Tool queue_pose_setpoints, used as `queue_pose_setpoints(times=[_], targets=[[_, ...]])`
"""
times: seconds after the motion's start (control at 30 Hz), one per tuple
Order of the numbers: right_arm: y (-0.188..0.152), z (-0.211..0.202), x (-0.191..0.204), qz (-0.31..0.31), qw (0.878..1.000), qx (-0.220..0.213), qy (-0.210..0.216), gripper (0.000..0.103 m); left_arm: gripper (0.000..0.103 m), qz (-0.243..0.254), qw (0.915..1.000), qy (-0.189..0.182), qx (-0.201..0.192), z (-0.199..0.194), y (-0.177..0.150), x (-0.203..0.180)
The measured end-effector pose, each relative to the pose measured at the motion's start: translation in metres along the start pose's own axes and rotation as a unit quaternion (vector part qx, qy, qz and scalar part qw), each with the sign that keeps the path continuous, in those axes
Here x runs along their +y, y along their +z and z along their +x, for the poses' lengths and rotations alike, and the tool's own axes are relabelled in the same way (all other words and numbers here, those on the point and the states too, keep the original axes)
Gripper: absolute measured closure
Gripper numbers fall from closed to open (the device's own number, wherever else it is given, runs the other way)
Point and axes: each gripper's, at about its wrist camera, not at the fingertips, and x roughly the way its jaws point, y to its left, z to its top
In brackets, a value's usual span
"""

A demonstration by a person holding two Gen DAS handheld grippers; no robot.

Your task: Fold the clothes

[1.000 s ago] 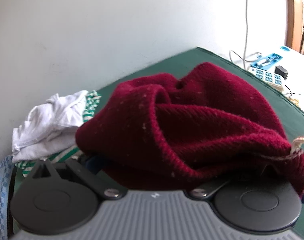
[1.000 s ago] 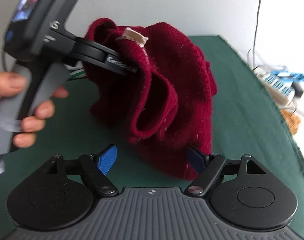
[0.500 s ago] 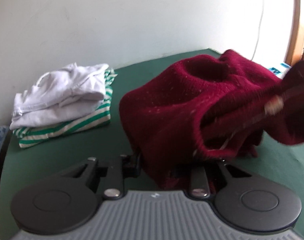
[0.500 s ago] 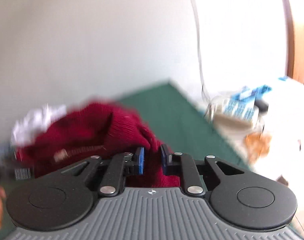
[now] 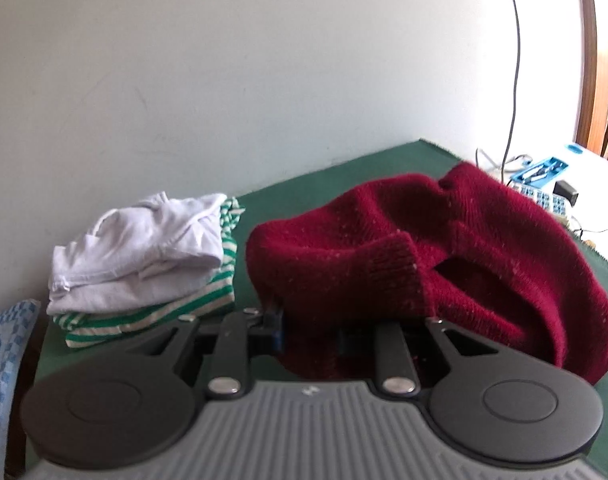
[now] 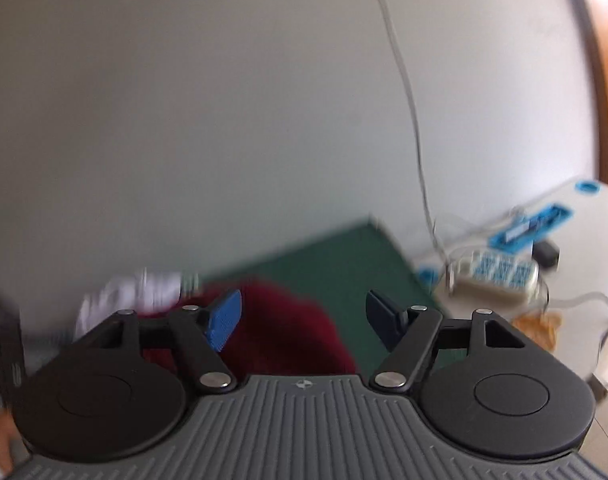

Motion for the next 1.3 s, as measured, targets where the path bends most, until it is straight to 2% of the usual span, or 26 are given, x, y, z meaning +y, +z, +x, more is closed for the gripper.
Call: queue_pose_setpoints(times=[0.07, 0.1, 0.17, 0.2, 0.23, 0.27, 0.37, 0.4, 0.43, 0.47, 0.53, 0.6, 0.7, 0.8, 0.9, 1.0, 1.03, 1.1, 1.17, 1.2, 1.23, 1.27, 1.3], targets=[[-0.034, 0.011, 0.006, -0.071, 0.995, 0.066, -0.015, 0.027, 0.080, -0.013, 0.9999, -0.003, -0.003, -0.003, 0.002, 0.001], [-0.050, 0.018, 0.012, -0.117, 0.989, 0.086, -0.026, 0.027, 0.080, -0.023, 0.9997, -0.008, -0.008, -0.006, 0.004, 0.003], [-0.079, 0.033, 0.021, -0.216, 0.969, 0.102, -0.061, 0.028, 0.080, -0.033, 0.9992, -0.009, -0.019, -0.011, 0.009, 0.005], [-0.084, 0.044, 0.023, -0.238, 0.962, 0.101, -0.084, 0.028, 0.081, -0.035, 0.9990, -0.008, -0.025, -0.013, 0.012, 0.005], [-0.087, 0.055, 0.022, -0.249, 0.958, 0.104, -0.102, 0.027, 0.081, -0.037, 0.9988, -0.007, -0.030, -0.015, 0.014, 0.004], [-0.087, 0.066, 0.015, -0.234, 0.960, 0.113, -0.106, 0.027, 0.081, -0.037, 0.9988, -0.007, -0.033, -0.016, 0.016, 0.004], [-0.078, 0.100, -0.011, -0.164, 0.974, 0.108, -0.110, 0.028, 0.082, -0.037, 0.9986, -0.004, -0.036, -0.015, 0.020, 0.003], [-0.075, 0.110, -0.018, -0.141, 0.979, 0.102, -0.108, 0.033, 0.082, -0.039, 0.9986, 0.000, -0.037, -0.016, 0.021, 0.003], [-0.074, 0.119, -0.019, -0.120, 0.983, 0.097, -0.099, 0.070, 0.082, -0.043, 0.9983, 0.002, -0.041, -0.019, 0.022, 0.005], [-0.068, 0.126, -0.025, -0.088, 0.988, 0.096, -0.085, 0.091, 0.082, -0.047, 0.9979, 0.005, -0.044, -0.022, 0.022, 0.007], [-0.050, 0.126, -0.047, -0.008, 0.995, 0.083, -0.053, 0.090, 0.083, -0.061, 0.9965, 0.009, -0.057, -0.034, 0.024, 0.013], [-0.025, 0.110, -0.062, 0.049, 0.998, 0.039, -0.009, 0.090, 0.083, -0.075, 0.9943, 0.018, -0.073, -0.053, 0.027, 0.021], [0.023, 0.072, -0.079, 0.108, 0.990, -0.050, 0.074, 0.091, 0.083, -0.092, 0.9896, 0.029, -0.106, -0.092, 0.036, 0.032], [0.083, 0.042, -0.094, 0.126, 0.973, -0.127, 0.149, 0.091, 0.083, -0.096, 0.9847, 0.045, -0.139, -0.135, 0.049, 0.042], [0.135, 0.015, -0.103, 0.137, 0.948, -0.188, 0.217, 0.092, 0.083, -0.099, 0.9787, 0.052, -0.172, -0.184, 0.062, 0.055], [0.170, -0.012, -0.105, 0.136, 0.926, -0.227, 0.267, 0.093, 0.083, -0.089, 0.9702, 0.063, -0.216, -0.237, 0.074, 0.065], [0.179, -0.024, -0.102, 0.136, 0.918, -0.241, 0.283, 0.103, 0.083, -0.085, 0.9664, 0.070, -0.232, -0.256, 0.078, 0.069], [0.197, -0.056, -0.092, 0.123, 0.902, -0.280, 0.305, 0.103, 0.082, -0.083, 0.9594, 0.069, -0.261, -0.290, 0.085, 0.077], [0.213, -0.084, -0.074, 0.087, 0.899, -0.313, 0.292, 0.103, 0.082, -0.078, 0.9568, 0.066, -0.272, -0.313, 0.088, 0.082], [0.218, -0.090, -0.070, 0.079, 0.904, -0.318, 0.275, 0.097, 0.082, -0.075, 0.9560, 0.064, -0.276, -0.323, 0.089, 0.083], [0.222, -0.093, -0.065, 0.071, 0.911, -0.310, 0.264, 0.089, 0.082, -0.070, 0.9567, 0.064, -0.275, -0.327, 0.086, 0.083], [0.222, -0.087, -0.059, 0.061, 0.922, -0.273, 0.267, 0.084, 0.082, -0.065, 0.9578, 0.064, -0.273, -0.329, 0.082, 0.084], [0.219, -0.082, -0.052, 0.050, 0.933, -0.235, 0.267, 0.073, 0.082, -0.061, 0.9601, 0.061, -0.266, -0.328, 0.075, 0.084]])
